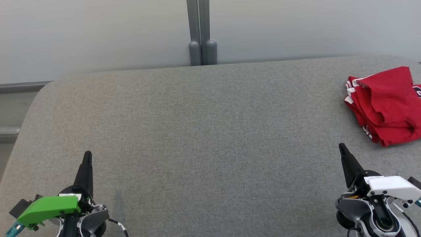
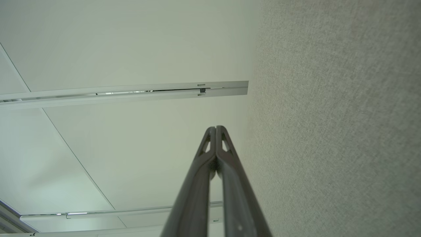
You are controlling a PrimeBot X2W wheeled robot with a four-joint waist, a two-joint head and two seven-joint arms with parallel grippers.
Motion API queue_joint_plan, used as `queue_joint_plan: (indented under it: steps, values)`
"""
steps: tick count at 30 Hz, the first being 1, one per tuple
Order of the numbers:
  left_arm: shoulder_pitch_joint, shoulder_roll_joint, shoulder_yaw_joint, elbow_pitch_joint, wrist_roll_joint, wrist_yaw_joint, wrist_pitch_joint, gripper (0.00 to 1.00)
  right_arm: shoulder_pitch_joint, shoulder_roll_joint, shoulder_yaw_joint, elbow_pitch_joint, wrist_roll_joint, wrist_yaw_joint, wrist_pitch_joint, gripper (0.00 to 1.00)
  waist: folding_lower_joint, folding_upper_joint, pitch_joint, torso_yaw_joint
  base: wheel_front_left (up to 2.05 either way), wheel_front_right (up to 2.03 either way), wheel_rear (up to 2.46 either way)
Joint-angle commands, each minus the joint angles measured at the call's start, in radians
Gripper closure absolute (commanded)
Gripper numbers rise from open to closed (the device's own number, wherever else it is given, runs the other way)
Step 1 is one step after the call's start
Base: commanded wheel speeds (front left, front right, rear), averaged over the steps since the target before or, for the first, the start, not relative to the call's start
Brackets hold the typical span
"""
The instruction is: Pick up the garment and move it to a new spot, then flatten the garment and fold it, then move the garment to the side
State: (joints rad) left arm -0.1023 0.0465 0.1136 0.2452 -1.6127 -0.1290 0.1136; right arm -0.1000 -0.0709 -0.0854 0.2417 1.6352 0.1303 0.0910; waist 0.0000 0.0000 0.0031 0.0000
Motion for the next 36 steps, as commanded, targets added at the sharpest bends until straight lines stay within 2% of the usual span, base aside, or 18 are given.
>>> queue_joint_plan:
  steps: [1, 36]
  values:
    - [-0.013, 0.007, 0.003, 0.001, 0.000, -0.006, 0.005, 1.00, -0.010, 0.000, -0.003, 0.003, 0.001, 0.001, 0.004, 1.00, 0.0000, 0.0000, 0.000, 0.000, 0.00, 0.00, 0.00]
    - [-0.013, 0.007, 0.003, 0.001, -0.001, -0.006, 0.004, 1.00, -0.010, 0.008, -0.013, 0.003, -0.011, 0.001, 0.012, 1.00, 0.0000, 0.0000, 0.000, 0.000, 0.00, 0.00, 0.00]
